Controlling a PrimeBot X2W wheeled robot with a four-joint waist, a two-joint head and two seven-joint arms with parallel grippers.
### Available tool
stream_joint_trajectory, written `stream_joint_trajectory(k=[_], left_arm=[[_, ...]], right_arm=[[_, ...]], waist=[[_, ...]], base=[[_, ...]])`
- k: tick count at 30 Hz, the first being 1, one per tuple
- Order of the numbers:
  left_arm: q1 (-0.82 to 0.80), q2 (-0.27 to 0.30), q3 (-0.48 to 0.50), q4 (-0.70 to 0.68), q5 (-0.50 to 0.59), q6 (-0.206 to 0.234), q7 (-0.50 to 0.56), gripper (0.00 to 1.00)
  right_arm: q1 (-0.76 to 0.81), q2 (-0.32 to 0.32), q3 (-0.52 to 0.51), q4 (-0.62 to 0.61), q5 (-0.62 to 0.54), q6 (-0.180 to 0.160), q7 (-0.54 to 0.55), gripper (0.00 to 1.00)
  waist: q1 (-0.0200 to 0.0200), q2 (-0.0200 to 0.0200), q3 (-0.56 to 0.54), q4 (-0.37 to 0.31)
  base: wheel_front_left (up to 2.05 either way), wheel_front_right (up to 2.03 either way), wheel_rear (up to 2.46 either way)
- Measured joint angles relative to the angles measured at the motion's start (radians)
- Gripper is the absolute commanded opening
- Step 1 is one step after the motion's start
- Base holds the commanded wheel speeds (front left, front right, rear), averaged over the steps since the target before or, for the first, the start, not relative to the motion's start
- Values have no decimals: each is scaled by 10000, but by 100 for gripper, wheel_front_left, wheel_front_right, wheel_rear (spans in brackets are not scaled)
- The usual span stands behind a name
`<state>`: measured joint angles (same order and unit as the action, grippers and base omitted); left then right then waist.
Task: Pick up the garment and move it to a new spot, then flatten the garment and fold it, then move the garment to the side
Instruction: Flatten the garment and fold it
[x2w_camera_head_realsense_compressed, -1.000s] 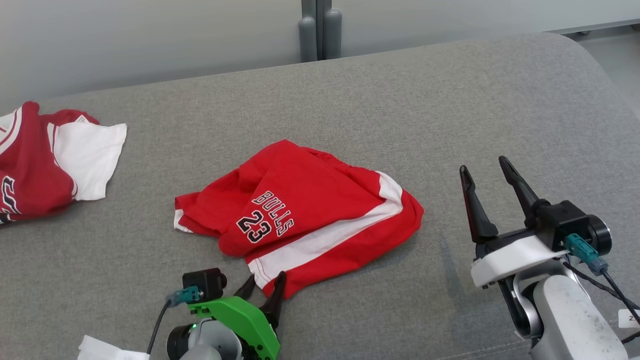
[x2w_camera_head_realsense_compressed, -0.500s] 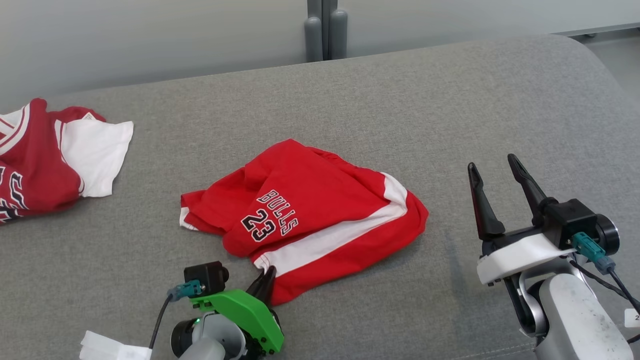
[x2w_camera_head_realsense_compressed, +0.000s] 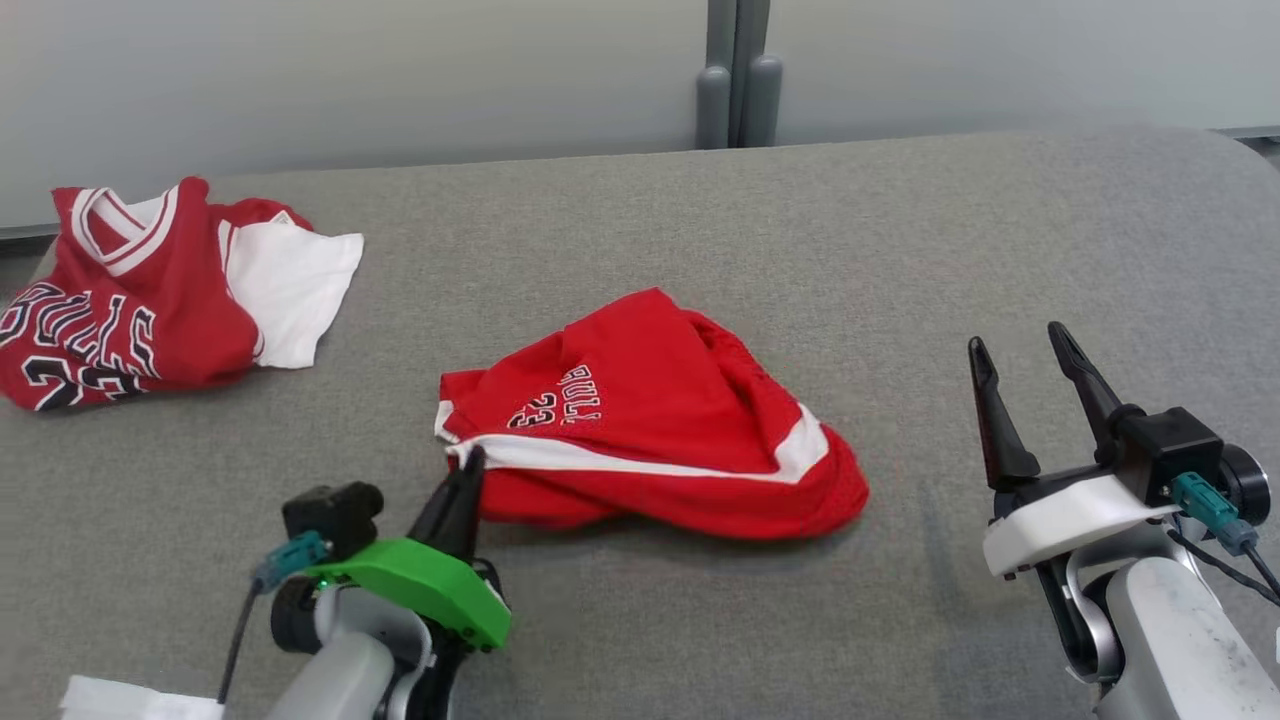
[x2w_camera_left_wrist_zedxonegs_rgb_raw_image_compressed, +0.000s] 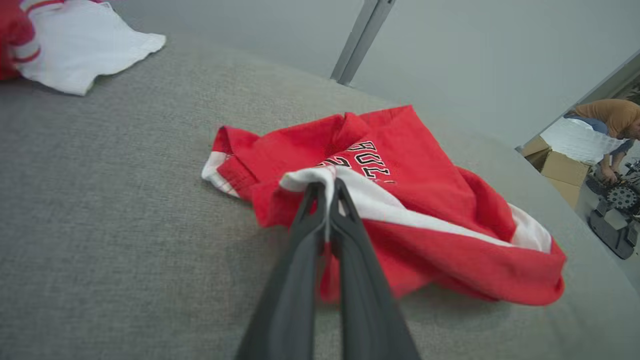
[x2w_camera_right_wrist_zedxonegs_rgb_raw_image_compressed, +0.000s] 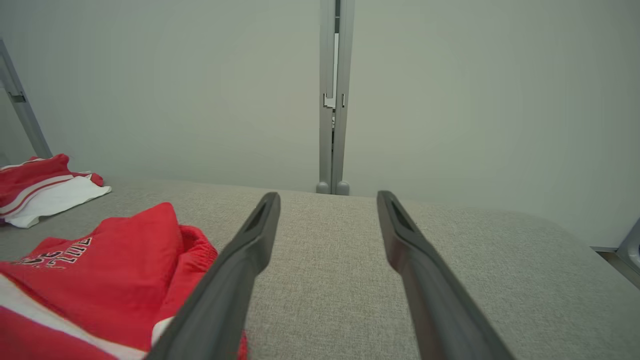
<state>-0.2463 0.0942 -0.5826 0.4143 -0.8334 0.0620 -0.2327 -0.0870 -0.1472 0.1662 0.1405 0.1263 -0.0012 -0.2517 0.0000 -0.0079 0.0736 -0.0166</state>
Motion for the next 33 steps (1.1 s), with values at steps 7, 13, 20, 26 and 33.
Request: stream_joint_trajectory(k=[7,13,20,26,33], left_arm=[[90,821,1058,-709,199,288,-157,0],[646,857,1565,-1016,199,351,-157,0],[1198,1012,1720,-1030,316,441,-157,0],[1285,878,1569,-1030,476,449,-157,0],[1313,786,1599,-1060,554,451,-157,0]], right_arm=[[187,-84,15,462,199,155,2,100],[561,288,451,1057,878,732,443,100],[531,525,1273,1609,1323,1122,1279,100],[226,477,1724,2036,1624,1181,2044,100],[-221,443,2033,2220,1937,1243,2439,100]], waist=[[0,0,-158,625],[0,0,-268,1150],[0,0,-247,1581],[0,0,6,1778],[0,0,286,1981]], base=[[0,0,0],[0,0,0],[0,0,0],[0,0,0],[0,0,0]])
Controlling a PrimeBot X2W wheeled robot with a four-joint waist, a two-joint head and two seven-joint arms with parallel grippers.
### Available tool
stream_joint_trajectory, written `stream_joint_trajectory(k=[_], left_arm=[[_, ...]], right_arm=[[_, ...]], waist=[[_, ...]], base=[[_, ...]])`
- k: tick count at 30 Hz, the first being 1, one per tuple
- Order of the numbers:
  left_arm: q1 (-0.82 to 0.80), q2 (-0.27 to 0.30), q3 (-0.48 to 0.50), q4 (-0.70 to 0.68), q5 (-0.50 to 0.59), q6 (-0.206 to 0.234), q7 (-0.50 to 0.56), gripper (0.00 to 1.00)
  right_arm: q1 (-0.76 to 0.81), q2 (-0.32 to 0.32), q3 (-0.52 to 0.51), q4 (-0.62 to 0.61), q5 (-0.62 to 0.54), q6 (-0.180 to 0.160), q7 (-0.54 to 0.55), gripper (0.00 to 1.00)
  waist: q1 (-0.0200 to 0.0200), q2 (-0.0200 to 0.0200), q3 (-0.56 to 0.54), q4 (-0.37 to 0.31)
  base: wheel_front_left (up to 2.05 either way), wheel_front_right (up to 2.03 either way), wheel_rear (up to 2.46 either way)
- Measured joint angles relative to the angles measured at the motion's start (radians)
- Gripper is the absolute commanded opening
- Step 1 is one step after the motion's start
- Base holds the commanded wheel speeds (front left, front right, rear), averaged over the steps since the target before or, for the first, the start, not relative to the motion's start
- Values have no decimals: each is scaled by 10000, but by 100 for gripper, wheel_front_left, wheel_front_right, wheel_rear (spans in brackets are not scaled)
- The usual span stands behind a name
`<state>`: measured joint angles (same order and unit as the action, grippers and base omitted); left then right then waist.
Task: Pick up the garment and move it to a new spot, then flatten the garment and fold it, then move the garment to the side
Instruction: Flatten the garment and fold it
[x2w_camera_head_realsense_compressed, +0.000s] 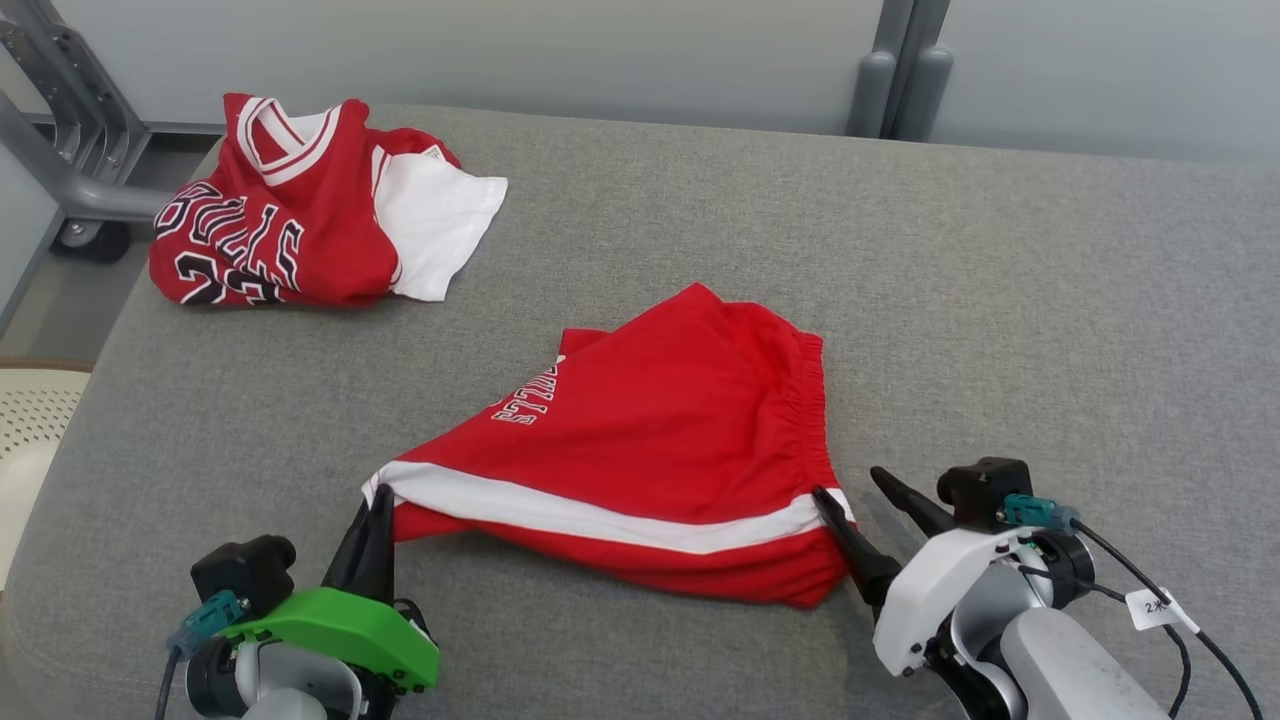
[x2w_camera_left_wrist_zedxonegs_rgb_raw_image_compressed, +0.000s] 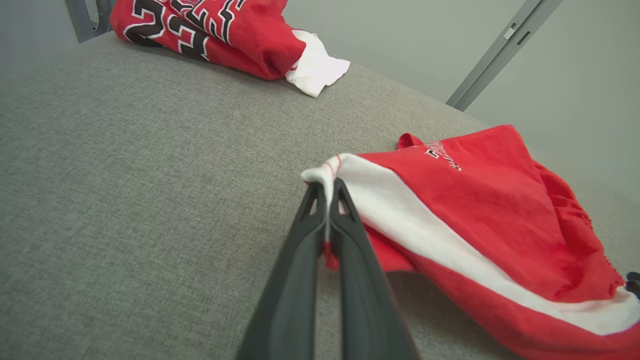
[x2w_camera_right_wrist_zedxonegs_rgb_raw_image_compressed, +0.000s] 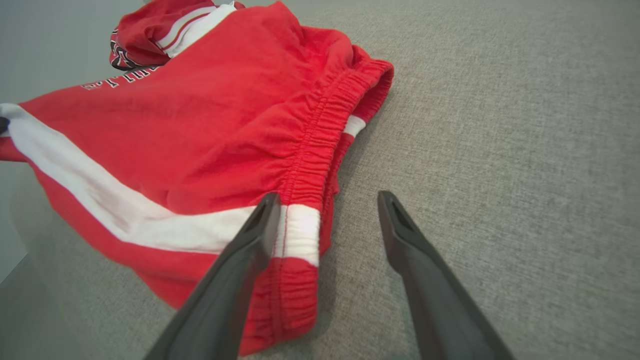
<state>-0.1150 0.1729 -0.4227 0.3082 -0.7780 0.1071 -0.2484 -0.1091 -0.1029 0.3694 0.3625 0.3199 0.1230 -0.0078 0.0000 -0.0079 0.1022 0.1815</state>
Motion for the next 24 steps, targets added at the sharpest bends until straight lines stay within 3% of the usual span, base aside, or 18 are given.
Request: stream_joint_trajectory(k=[4,8,13,14,17,19,22,23,24], left_arm=[[74,-8,42,-27,13,2,0,0],[140,-23,67,-63,90,4,0,0],[141,-44,105,-180,119,79,-2,0],[142,-54,115,-209,163,79,-2,0],[147,-63,163,-230,178,79,-2,0],[149,-67,215,-242,190,79,-2,0],[151,-81,255,-249,276,79,-2,0],[153,-90,259,-251,299,79,-2,0],[154,-111,267,-257,351,79,-2,0]], right_arm=[[-108,-15,209,123,249,2,138,100],[-113,-65,479,215,560,2,405,86],[-117,-196,917,205,1103,2,581,80],[-116,-230,1037,165,1317,2,673,76],[-116,-251,1221,29,1649,2,704,49],[-117,-307,1283,-67,1707,2,700,43],[-185,-510,1360,-213,1728,2,612,22],[-252,-587,1396,-253,1728,2,598,0],[-364,-711,1521,-380,1730,2,529,0]], waist=[[0,0,59,42],[0,0,90,48],[0,0,127,50],[0,0,139,47],[0,0,156,32],[0,0,166,14],[0,0,176,-25],[0,0,176,-39],[0,0,173,-66]], base=[[0,0,0],[0,0,0],[0,0,0],[0,0,0],[0,0,0],[0,0,0],[0,0,0],[0,0,0],[0,0,0]])
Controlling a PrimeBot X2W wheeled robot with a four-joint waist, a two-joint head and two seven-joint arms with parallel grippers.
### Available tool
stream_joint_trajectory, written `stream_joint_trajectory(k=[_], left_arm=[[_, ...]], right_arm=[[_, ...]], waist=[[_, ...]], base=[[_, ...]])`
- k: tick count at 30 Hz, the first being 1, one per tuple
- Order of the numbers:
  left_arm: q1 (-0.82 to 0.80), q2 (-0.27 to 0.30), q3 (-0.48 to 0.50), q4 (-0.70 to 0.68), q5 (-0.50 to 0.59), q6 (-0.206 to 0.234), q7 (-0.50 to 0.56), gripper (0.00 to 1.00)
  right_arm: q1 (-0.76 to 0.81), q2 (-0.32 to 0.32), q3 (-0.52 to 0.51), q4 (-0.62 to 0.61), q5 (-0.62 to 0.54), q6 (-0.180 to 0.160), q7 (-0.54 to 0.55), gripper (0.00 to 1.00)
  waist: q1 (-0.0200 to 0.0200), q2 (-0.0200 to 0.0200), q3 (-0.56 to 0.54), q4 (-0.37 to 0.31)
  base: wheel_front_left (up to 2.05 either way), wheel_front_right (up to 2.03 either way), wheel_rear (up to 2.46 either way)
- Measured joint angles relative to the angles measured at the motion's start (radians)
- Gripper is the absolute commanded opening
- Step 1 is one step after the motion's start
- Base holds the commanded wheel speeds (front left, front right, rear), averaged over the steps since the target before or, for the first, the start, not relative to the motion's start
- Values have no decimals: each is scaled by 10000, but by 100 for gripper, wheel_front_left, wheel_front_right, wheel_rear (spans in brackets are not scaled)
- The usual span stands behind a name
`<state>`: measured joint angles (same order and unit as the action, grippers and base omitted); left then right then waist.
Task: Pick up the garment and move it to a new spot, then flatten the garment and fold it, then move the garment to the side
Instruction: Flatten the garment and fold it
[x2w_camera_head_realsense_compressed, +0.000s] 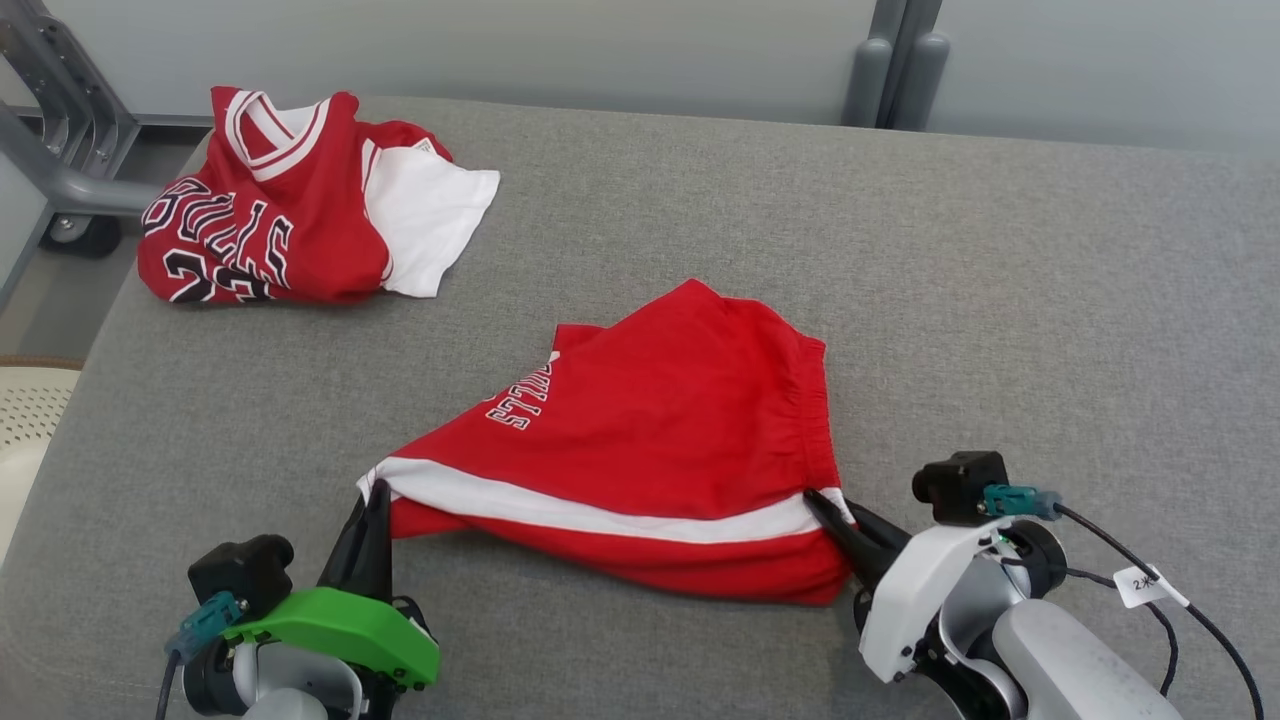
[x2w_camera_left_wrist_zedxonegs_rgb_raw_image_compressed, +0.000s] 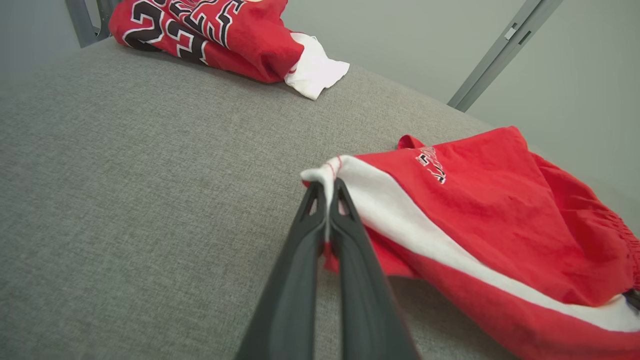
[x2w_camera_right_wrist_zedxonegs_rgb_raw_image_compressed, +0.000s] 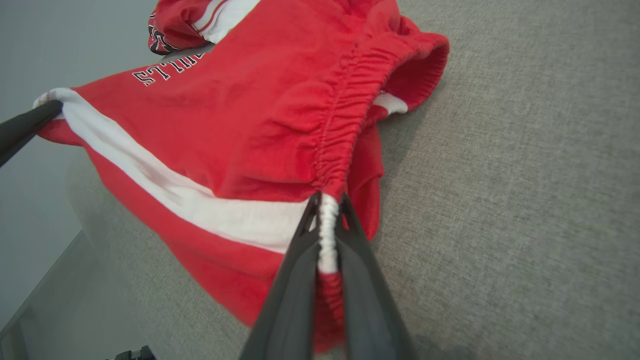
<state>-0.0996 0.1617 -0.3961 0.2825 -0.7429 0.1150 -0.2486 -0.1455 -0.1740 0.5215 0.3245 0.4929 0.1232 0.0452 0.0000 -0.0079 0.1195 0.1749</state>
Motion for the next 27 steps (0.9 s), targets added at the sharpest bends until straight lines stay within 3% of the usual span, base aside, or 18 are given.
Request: stream_joint_trajectory(k=[8,12,22,27], left_arm=[[0,-159,431,-407,56,0,-2,0],[-7,-232,633,-928,-15,-63,0,0],[-347,-50,510,-2414,6,-903,-12,0],[-437,-42,761,-3639,-723,-1287,-31,0]], right_arm=[[-303,-215,-222,-594,242,0,-708,0],[-396,-178,-550,-1122,926,0,-1170,0],[-941,-334,-1001,-3283,2694,0,-2230,0],[-972,-642,-1051,-4560,3664,0,-2353,0]], waist=[[0,0,-70,-134],[0,0,-186,-255],[0,0,-671,-686],[0,0,-974,-1030]], base=[[0,0,0],[0,0,0],[0,0,0],[0,0,0]])
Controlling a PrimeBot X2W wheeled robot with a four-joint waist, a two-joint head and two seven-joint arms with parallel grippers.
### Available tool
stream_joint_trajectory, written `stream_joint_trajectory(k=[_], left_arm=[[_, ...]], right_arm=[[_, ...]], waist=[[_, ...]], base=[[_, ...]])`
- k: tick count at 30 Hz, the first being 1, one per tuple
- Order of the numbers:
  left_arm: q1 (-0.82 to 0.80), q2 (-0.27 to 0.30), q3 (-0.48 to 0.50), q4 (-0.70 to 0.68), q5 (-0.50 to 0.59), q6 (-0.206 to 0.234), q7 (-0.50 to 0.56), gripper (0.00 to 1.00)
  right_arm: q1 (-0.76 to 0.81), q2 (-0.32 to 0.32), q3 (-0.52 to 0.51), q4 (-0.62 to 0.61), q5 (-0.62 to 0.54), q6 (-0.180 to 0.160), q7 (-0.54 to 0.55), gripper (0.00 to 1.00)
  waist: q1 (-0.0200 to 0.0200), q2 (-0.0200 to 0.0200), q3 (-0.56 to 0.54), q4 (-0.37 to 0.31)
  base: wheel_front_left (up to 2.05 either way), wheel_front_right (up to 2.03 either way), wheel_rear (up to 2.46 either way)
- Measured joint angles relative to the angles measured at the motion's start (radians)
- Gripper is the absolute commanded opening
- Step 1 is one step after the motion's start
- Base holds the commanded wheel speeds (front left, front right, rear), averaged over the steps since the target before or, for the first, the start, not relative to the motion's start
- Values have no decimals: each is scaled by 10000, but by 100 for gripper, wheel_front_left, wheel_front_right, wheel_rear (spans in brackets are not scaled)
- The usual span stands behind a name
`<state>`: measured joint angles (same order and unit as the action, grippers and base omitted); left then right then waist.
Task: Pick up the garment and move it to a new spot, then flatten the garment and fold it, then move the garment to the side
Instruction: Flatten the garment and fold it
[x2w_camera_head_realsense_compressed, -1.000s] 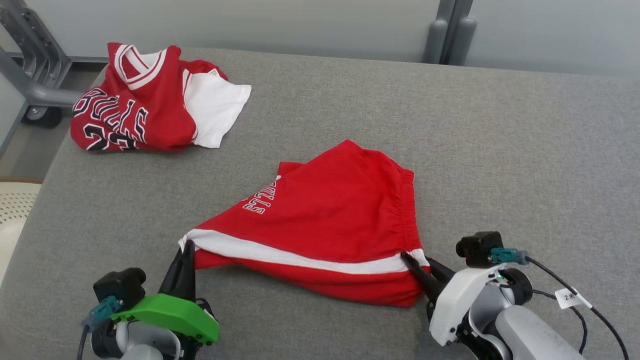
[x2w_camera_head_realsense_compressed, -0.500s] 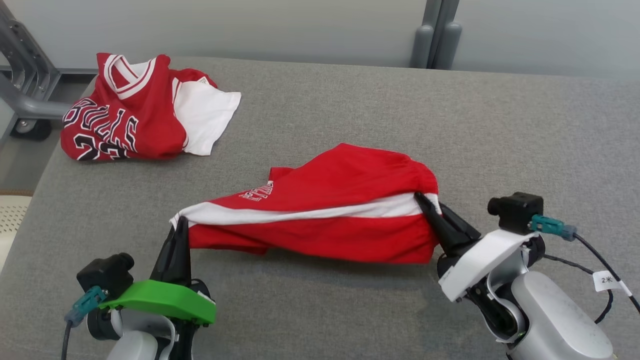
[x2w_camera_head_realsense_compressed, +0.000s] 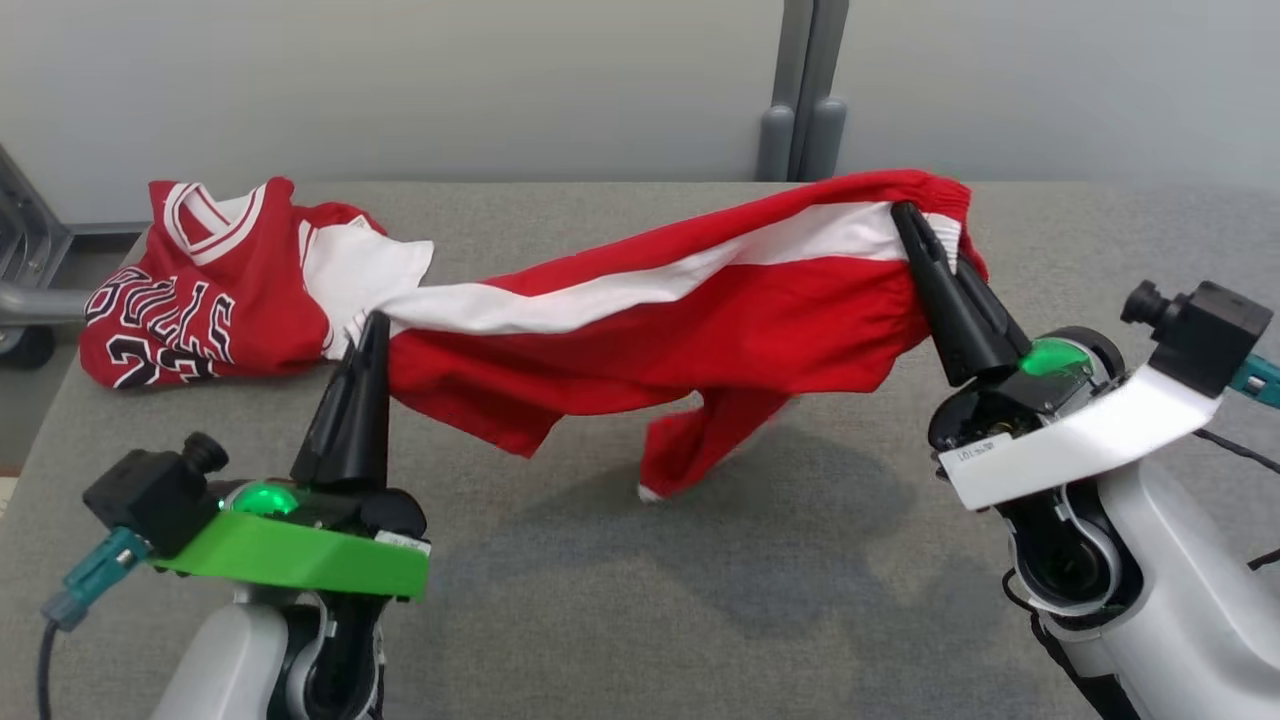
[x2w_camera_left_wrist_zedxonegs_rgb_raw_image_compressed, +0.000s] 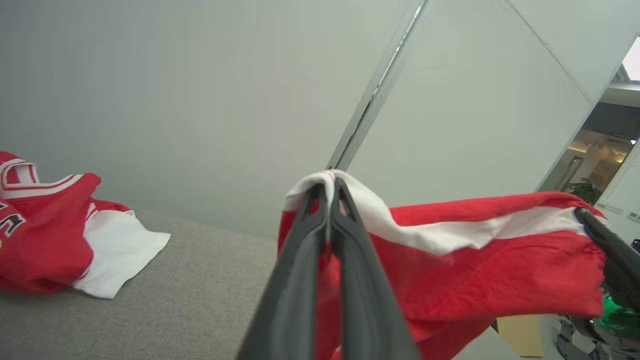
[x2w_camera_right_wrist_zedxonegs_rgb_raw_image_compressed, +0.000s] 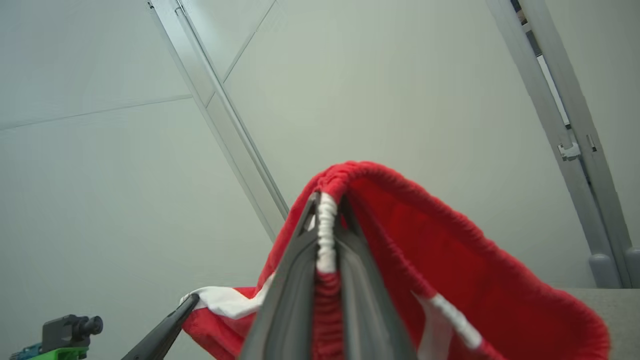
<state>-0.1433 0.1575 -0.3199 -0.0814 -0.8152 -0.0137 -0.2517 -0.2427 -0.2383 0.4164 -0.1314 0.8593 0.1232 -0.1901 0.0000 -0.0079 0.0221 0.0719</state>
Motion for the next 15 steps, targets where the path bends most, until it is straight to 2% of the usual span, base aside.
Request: stream_joint_trajectory(k=[6,9,15], left_arm=[[-92,61,401,-1296,-886,-138,311,0],[-100,449,351,-1423,-857,-81,826,0],[-85,698,140,-838,-1080,366,1996,0]], right_arm=[[5,-443,-263,-978,840,0,343,0],[205,-1221,-376,-761,725,0,1074,0],[656,-1904,12,203,759,-199,2685,0]], waist=[[0,0,-250,-445],[0,0,-348,-726],[0,0,-231,-1121]], base=[[0,0,0],[0,0,0],[0,0,0]])
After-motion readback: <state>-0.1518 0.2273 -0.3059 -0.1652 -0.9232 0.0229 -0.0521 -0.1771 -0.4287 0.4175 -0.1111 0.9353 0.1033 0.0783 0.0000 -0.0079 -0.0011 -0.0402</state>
